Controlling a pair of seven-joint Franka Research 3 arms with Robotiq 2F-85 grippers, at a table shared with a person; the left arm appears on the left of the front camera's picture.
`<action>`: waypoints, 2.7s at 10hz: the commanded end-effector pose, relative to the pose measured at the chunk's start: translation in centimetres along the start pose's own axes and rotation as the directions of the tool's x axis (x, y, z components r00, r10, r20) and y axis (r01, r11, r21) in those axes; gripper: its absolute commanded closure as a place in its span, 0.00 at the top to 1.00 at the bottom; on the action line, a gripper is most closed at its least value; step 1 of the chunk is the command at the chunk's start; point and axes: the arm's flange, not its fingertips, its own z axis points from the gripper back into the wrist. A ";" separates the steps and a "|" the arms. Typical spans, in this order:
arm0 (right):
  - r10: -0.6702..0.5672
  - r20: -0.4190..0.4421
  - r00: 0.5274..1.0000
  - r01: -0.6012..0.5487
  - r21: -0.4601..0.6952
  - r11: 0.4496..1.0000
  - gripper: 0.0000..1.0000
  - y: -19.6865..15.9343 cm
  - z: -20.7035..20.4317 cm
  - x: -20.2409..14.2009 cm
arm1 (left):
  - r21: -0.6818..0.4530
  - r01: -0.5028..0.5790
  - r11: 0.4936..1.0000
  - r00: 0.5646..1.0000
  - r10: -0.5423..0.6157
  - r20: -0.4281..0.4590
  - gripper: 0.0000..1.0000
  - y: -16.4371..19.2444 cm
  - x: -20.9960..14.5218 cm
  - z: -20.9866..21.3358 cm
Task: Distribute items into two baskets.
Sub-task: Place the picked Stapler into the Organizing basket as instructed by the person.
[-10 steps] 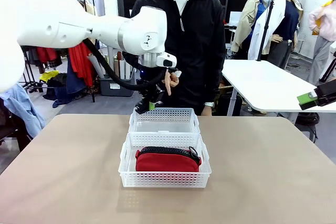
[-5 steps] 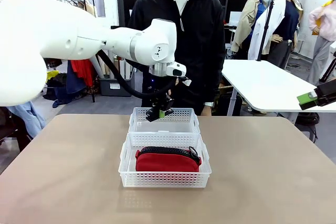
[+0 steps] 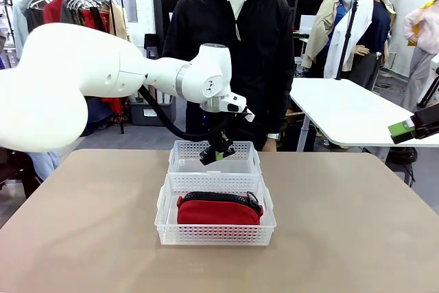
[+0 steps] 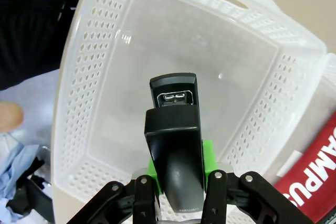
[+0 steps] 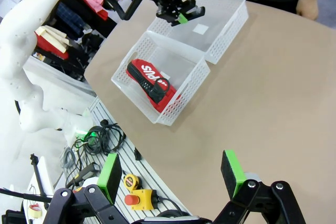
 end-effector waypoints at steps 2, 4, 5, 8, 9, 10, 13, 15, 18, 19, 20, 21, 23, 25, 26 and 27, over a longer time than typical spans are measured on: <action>0.014 0.027 1.000 -0.015 0.018 1.000 1.00 0.0 -0.1 0.2 | -0.004 0.069 0.998 0.997 -0.069 -0.038 0.00 1.1 1.2 -0.9; 0.014 0.027 1.000 -0.015 0.018 1.000 1.00 0.0 -0.1 0.2 | -0.026 0.081 0.996 0.995 -0.082 -0.059 0.00 1.1 1.2 -2.5; 0.014 0.027 1.000 -0.015 0.018 1.000 1.00 0.0 -0.1 0.2 | -0.031 0.085 0.996 0.994 -0.087 -0.067 0.00 0.9 1.1 -3.2; 0.014 0.027 1.000 -0.015 0.018 1.000 1.00 0.0 -0.1 0.2 | -0.050 0.078 0.996 0.992 -0.083 -0.095 0.00 0.7 0.7 -5.0; 0.014 0.027 1.000 -0.015 0.018 1.000 1.00 0.0 -0.1 0.2 | -0.051 0.074 0.996 0.992 -0.078 -0.097 0.00 0.7 0.6 -5.2; 0.014 0.027 1.000 -0.015 0.018 1.000 1.00 0.0 -0.1 0.2 | -0.050 0.074 0.996 0.992 -0.079 -0.103 0.00 0.7 0.5 -5.3; 0.014 0.027 1.000 -0.015 0.018 1.000 1.00 0.0 -0.1 0.2 | -0.069 0.062 0.996 0.991 -0.069 -0.112 0.15 1.1 0.5 -5.4; 0.014 0.027 1.000 -0.015 0.018 1.000 1.00 0.0 -0.1 0.2 | -0.072 0.069 0.995 0.990 -0.077 -0.115 0.54 1.1 0.5 -5.3; 0.014 0.027 1.000 -0.015 0.018 1.000 1.00 0.0 -0.1 0.2 | -0.074 0.068 0.995 0.991 -0.075 -0.109 1.00 1.1 0.4 -5.3; 0.014 0.027 1.000 -0.015 0.018 1.000 1.00 0.0 -0.1 0.2 | -0.074 0.069 0.995 0.991 -0.077 -0.111 1.00 1.1 0.4 -5.2; 0.014 0.027 1.000 -0.015 0.018 1.000 1.00 0.0 -0.1 0.2 | -0.059 0.066 0.996 0.991 -0.072 -0.114 1.00 1.1 0.3 -4.7; 0.014 0.027 1.000 -0.015 0.018 1.000 1.00 0.0 -0.1 0.2 | -0.047 0.058 0.997 0.992 -0.062 -0.108 1.00 1.3 0.1 -3.8; 0.014 0.027 1.000 -0.015 0.018 1.000 1.00 0.0 -0.1 0.2 | -0.026 0.046 0.999 0.994 -0.048 -0.095 1.00 1.4 -0.2 -2.6; 0.014 0.027 1.000 -0.015 0.018 1.000 1.00 0.0 -0.1 0.2 | -0.023 0.025 0.999 0.995 -0.027 -0.091 1.00 1.5 -0.7 -1.5; 0.014 0.027 1.000 -0.015 0.018 1.000 1.00 0.0 -0.1 0.2 | -0.018 0.028 0.999 0.996 -0.029 -0.089 1.00 1.6 -0.9 -1.2; 0.014 0.027 1.000 -0.015 0.018 1.000 1.00 0.0 -0.1 0.2 | -0.022 0.039 0.999 0.996 -0.041 -0.083 1.00 1.6 -1.0 -1.0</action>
